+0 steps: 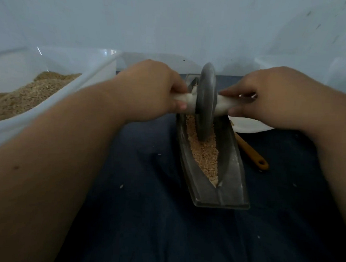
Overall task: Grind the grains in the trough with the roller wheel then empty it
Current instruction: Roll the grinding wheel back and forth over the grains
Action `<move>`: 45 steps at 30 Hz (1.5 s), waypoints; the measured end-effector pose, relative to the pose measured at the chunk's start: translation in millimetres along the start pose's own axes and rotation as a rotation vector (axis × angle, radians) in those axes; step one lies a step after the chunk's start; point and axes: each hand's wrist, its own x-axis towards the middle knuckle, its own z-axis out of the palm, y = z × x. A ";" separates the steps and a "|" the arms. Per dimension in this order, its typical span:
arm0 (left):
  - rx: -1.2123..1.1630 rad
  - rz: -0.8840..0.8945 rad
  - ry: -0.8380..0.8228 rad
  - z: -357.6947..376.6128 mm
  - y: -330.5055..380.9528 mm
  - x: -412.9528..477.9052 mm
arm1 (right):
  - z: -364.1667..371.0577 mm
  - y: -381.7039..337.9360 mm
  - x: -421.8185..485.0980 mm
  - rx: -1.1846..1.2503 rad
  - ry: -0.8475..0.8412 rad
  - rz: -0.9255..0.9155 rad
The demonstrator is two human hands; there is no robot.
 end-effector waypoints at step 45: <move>0.070 0.046 0.066 38.7 -10.6 16.9 | 45.1 -3.6 24.2 -0.112 0.288 -0.048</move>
